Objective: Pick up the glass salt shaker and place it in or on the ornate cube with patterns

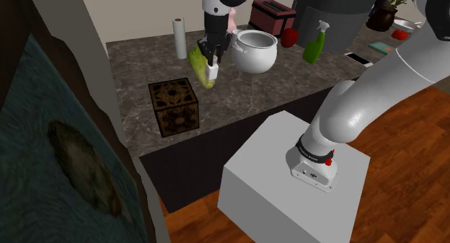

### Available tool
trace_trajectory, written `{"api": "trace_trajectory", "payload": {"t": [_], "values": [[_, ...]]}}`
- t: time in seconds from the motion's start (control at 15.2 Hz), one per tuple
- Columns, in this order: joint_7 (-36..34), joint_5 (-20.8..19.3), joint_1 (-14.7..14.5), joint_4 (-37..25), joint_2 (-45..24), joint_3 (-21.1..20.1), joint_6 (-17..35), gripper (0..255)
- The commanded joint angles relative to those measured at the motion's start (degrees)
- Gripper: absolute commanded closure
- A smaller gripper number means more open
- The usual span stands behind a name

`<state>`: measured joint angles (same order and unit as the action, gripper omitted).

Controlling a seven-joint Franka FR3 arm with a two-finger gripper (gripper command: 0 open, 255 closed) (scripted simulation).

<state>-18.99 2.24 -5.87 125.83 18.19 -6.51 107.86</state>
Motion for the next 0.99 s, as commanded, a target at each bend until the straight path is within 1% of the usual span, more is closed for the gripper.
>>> {"api": "trace_trajectory", "payload": {"t": [0.0, 0.79, 0.92], "values": [[0.03, -0.04, 0.04, -1.66, 0.06, 0.07, -1.74, 255], [-0.05, -0.18, 0.15, -11.01, -0.07, 0.27, -10.96, 255], [-2.63, 0.04, -0.7, -14.18, -2.35, -1.45, -11.8, 255]]}}
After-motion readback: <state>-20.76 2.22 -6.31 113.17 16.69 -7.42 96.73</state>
